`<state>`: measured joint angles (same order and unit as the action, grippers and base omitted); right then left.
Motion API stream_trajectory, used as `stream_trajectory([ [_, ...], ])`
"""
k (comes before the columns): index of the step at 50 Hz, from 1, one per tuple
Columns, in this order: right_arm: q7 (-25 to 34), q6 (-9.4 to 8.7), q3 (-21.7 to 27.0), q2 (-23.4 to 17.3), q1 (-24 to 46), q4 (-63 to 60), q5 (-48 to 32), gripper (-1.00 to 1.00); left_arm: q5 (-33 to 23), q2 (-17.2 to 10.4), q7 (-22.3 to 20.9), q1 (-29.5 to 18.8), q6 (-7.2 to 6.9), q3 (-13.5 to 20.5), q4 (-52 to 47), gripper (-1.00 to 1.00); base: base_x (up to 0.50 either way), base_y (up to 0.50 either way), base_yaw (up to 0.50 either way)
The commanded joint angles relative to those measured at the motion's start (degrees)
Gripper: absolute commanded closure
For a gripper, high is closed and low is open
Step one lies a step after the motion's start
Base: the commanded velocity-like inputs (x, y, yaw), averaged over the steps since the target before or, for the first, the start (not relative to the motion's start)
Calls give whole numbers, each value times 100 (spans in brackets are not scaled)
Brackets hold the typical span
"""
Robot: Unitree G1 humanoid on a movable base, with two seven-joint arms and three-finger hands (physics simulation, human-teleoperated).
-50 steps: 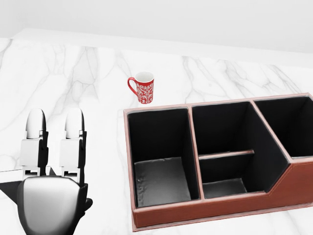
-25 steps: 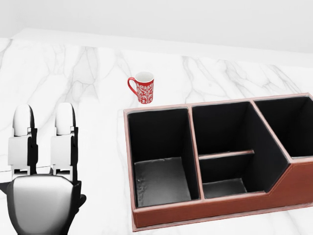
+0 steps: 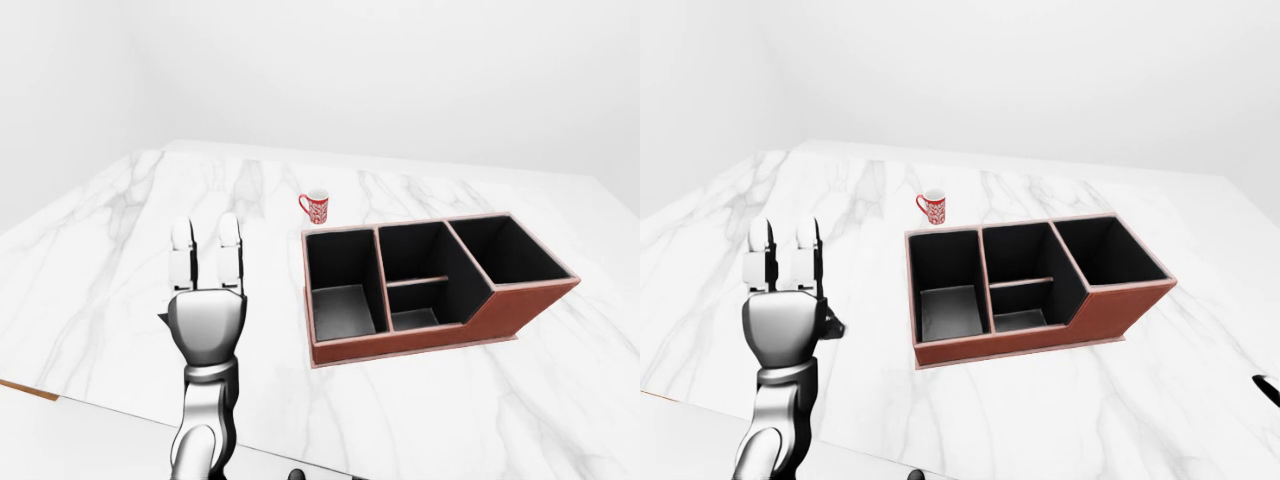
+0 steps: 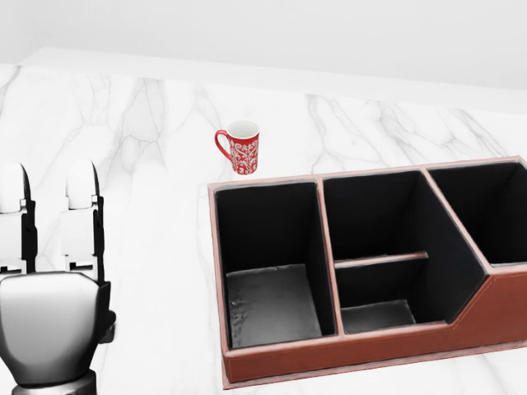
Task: Pick up the book and place it in the left compartment of the caddy.
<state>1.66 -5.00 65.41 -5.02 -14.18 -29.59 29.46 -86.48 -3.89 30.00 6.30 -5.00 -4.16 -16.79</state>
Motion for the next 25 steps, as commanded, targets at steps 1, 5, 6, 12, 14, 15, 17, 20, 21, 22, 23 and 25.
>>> stream_trajectory([
  [1, 7, 0, -12, 1, 15, 17, -29, -100, 361, -162, 0, -357, 0, 440, 604, -100, 0, 0, 0],
  [5, 4, 0, -20, -3, 12, 23, -31, -100, 382, -187, 0, -381, 0, 472, 708, -100, 0, 0, 0],
  [6, -5, 0, -3, -4, -4, -21, -6, -100, 432, -202, 0, -417, 0, 481, 791, -100, 0, 0, 0],
  [12, 13, 0, 16, 4, -8, -29, 2, -100, 547, -285, 0, -529, 0, 593, 1030, -100, 0, 0, 0],
  [14, 16, 0, 14, 2, -2, -16, -2, -100, 605, -299, 0, -542, 0, 606, 1068, -100, 0, 0, 0],
  [15, 25, 0, -12, 1, 20, 45, -39, -100, 602, -308, 0, -561, 0, 607, 1118, -100, 0, 0, 0],
  [17, 10, 0, 0, 2, -2, 0, -18, -100, 604, -325, 0, -586, 0, 597, 1233, -100, 0, 0, 0],
  [20, 31, 0, 13, 11, -11, -8, -4, -100, 613, -361, 0, -583, 0, 610, 1294, -100, 0, 0, 0],
  [21, 33, 0, 19, 12, -16, -19, 1, -100, 633, -368, 0, -566, 0, 615, 1279, -100, 0, 0, 0],
  [22, 41, 0, 17, 16, -10, 5, -6, -100, 641, -394, 0, -575, 0, 624, 1335, -100, 0, 0, 0],
  [23, 44, 0, 11, 20, -9, 12, -8, -100, 619, -396, 0, -566, 0, 634, 1336, -100, 0, 0, 0],
  [25, 55, 0, 6, 15, -10, 24, -18, -100, 401, -397, 0, -566, 0, 583, 1449, -100, 0, 0, 0],
])
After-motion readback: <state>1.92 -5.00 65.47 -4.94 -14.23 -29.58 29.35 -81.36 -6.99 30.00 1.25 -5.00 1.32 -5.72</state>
